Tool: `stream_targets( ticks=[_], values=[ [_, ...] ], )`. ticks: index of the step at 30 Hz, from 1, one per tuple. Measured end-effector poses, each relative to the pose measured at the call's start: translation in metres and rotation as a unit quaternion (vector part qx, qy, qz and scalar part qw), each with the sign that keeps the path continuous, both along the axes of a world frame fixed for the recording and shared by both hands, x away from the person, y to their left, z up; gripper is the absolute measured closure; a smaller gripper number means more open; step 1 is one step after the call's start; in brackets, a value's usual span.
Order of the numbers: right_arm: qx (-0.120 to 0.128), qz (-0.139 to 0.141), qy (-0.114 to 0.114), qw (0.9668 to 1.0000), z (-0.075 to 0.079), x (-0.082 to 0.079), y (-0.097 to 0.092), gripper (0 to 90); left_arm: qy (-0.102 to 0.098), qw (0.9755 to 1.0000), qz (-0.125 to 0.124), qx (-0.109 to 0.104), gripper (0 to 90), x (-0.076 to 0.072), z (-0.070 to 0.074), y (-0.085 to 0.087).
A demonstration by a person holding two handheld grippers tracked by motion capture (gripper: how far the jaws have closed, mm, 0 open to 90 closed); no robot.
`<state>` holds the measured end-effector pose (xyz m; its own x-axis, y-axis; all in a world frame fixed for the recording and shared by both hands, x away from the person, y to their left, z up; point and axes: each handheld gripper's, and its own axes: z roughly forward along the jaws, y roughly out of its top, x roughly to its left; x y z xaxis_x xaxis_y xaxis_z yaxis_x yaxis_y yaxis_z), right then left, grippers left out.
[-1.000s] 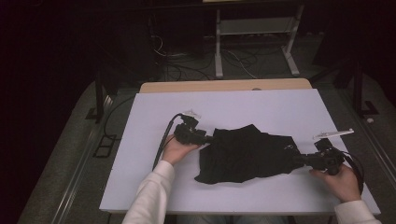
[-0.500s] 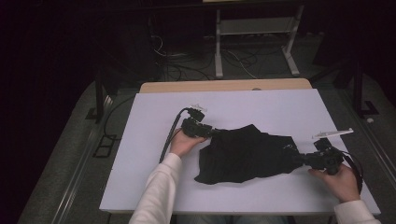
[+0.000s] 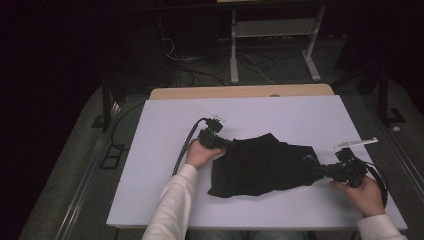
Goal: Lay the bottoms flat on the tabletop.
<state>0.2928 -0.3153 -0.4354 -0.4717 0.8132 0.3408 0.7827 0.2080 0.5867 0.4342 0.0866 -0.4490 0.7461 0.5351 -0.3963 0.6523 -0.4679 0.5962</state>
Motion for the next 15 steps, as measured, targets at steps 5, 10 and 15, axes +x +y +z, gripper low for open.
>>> stream_targets(
  ticks=[5, 10, 15],
  values=[
    [0.0, 0.0, -0.002, 1.0, 0.001, 0.0, 0.001, 80.7, -0.015, 0.9998, -0.007, 0.011, 85.1, -0.005, 0.007, 0.004],
    [0.009, -0.013, -0.02, 0.9997, 0.007, 0.003, 0.004, 80.7, -0.057, 0.9982, 0.012, -0.013, 85.4, -0.023, 0.029, 0.027],
    [0.004, -0.002, -0.043, 0.9991, 0.017, 0.011, 0.02, 80.8, -0.08, 0.996, 0.033, -0.021, 85.4, -0.042, 0.037, 0.048]
  ],
)
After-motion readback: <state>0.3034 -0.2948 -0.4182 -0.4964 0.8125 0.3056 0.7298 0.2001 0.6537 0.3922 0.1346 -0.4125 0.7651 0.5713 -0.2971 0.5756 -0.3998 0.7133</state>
